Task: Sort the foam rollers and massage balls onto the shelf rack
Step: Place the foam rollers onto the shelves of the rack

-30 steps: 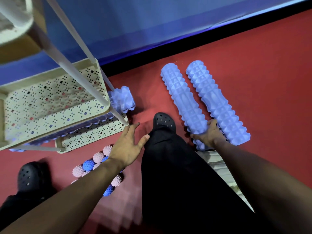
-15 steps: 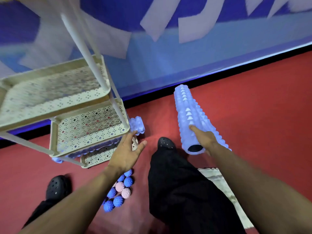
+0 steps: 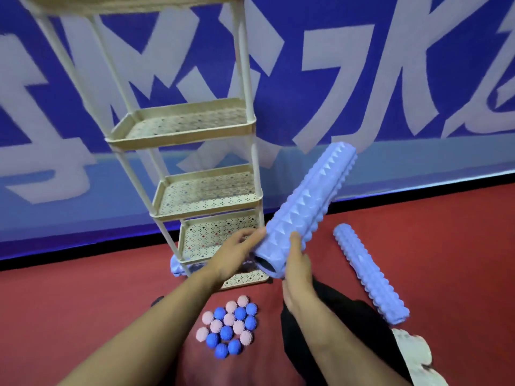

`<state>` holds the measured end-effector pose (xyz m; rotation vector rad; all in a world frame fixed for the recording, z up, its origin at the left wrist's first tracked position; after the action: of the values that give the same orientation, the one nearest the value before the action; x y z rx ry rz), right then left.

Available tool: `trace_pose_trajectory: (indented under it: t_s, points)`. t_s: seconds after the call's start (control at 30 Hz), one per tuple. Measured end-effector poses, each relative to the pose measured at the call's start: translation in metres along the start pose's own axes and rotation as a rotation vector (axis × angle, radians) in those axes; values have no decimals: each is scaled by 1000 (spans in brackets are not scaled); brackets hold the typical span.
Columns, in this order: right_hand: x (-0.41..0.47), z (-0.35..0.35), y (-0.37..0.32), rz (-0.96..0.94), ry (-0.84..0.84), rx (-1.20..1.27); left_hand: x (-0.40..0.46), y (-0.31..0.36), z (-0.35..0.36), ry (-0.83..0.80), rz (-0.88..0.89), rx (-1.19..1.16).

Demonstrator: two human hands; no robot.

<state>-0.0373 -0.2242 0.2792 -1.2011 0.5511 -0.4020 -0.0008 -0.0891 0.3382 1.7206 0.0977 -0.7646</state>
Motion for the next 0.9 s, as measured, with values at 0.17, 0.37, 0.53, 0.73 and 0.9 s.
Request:
trace_pose_trajectory:
  t_s: [0.17,0.37,0.53,0.73,0.9]
  points:
    - [-61,45,3,-130,-131,-5,-32,-17,-40,-7,1,-102]
    - [-81,56,10,-154,-391,-181,-52,-35,-80,90,57,-106]
    - [-59,27,-10,-414,-358,-574,-65,-45,-127,241,117,64]
    - [-20,6,-51,-894,-517,-1156,-87,-55,-174,276,148,307]
    - [18,8,-63,-883,-796,-1425,-103,-57,-203,281,184,456]
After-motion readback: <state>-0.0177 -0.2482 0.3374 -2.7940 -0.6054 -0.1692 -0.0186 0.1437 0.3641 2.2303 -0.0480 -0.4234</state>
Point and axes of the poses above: each hand's wrist, its own x-axis towards the middle knuckle, its own z-axis out of the palm, y = z × x, the point moved 3 cm from there along x, towards the middle knuckle, and after that the axes turned 14 degrees about -z, right-handed, at the moved point
